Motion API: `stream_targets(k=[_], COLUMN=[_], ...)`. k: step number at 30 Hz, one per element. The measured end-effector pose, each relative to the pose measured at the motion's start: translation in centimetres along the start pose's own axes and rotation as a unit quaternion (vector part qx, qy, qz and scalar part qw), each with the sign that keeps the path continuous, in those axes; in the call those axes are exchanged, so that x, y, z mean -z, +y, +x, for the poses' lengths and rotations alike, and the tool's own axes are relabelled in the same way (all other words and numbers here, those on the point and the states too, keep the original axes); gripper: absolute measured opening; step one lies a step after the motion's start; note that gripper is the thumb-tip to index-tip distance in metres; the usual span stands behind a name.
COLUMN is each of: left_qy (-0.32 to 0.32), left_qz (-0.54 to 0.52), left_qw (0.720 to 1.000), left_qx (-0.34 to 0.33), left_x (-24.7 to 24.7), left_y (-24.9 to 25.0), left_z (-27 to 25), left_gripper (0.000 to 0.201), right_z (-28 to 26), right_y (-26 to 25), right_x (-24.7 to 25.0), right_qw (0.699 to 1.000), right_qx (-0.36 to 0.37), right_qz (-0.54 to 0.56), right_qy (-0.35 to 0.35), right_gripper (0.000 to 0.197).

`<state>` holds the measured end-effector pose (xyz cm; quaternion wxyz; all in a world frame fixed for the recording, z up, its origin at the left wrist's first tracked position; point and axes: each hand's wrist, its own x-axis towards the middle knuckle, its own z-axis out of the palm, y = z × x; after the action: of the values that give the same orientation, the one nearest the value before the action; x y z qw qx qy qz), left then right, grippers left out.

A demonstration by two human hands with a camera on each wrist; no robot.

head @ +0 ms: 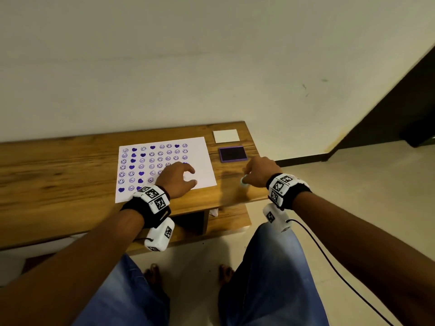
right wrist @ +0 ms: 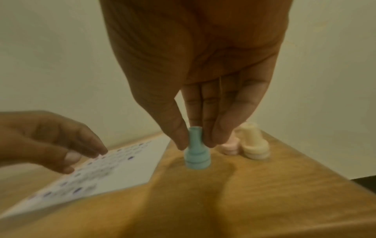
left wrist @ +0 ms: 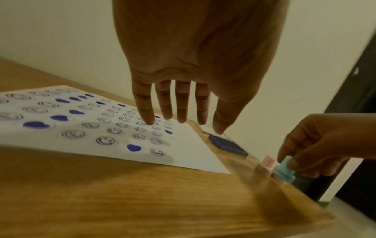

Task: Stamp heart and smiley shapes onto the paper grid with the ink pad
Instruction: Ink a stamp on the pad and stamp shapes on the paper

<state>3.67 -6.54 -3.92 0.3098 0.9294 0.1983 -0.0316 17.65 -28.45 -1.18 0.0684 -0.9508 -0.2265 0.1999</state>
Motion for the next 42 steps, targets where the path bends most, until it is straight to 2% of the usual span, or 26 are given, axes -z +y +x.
stream_targets(k=[3, 6, 8, 14, 17, 20, 22, 25, 27, 29, 32, 36, 39, 42], left_qy=[0.004, 0.003, 0.007, 0.085, 0.094, 0.096, 0.113, 0.133, 0.122, 0.103, 0.084, 0.043, 0.012, -0.006], left_qz=[-0.141, -0.232, -0.278, -0.348, -0.376, -0.392, -0.391, -0.382, -0.352, -0.314, -0.273, -0.262, -0.259, -0.240], left_qw=[0.990, 0.972, 0.959, 0.932, 0.920, 0.912, 0.912, 0.914, 0.928, 0.944, 0.958, 0.964, 0.966, 0.971], left_qx=[-0.028, -0.043, -0.057, -0.054, -0.058, -0.067, -0.051, -0.009, -0.004, -0.007, 0.005, 0.025, 0.020, 0.023], left_x=[-0.3, -0.7, -0.8, 0.2, 1.1, 1.7, 1.8, 1.6, 1.0, -0.2, -2.2, -5.0, -6.9, -8.7], left_y=[1.8, 3.4, 4.3, 5.7, 5.9, 6.3, 6.3, 5.4, 4.7, 4.2, 3.9, 4.6, 5.7, 6.1], left_z=[-1.3, -2.5, -3.5, -5.4, -6.4, -7.0, -6.9, -6.7, -6.6, -6.2, -4.9, -1.2, 1.7, 4.1], left_gripper=[0.042, 0.055, 0.060, 0.038, 0.037, 0.036, 0.032, 0.029, 0.032, 0.036, 0.038, 0.037, 0.036, 0.036], right_z=[-0.7, -1.8, -2.9, -5.6, -6.8, -7.6, -7.5, -6.3, -5.4, -4.4, -2.1, 0.9, 3.4, 6.2], right_y=[-1.7, -3.7, -4.9, -6.6, -6.8, -6.5, -5.9, -3.7, -2.0, -0.5, 0.9, 1.0, 0.2, -0.4], right_x=[0.9, 1.8, 2.3, 3.5, 4.3, 5.0, 5.6, 7.0, 7.9, 7.9, 6.2, 3.8, 2.8, 2.3], right_qw=[0.995, 0.974, 0.961, 0.930, 0.919, 0.905, 0.889, 0.831, 0.817, 0.834, 0.877, 0.940, 0.965, 0.978], right_qx=[0.050, 0.094, 0.112, 0.121, 0.126, 0.124, 0.109, 0.058, 0.026, 0.007, -0.025, -0.048, -0.043, -0.053], right_qz=[0.080, 0.207, 0.253, 0.346, 0.374, 0.407, 0.442, 0.539, 0.554, 0.526, 0.450, 0.310, 0.231, 0.176], right_qy=[0.017, 0.017, 0.018, 0.012, 0.007, 0.001, 0.043, 0.126, 0.158, 0.166, 0.164, 0.136, 0.113, 0.096], right_gripper=[0.030, 0.029, 0.023, 0.011, 0.006, 0.013, 0.017, 0.030, 0.022, 0.006, 0.008, 0.012, 0.019, 0.026])
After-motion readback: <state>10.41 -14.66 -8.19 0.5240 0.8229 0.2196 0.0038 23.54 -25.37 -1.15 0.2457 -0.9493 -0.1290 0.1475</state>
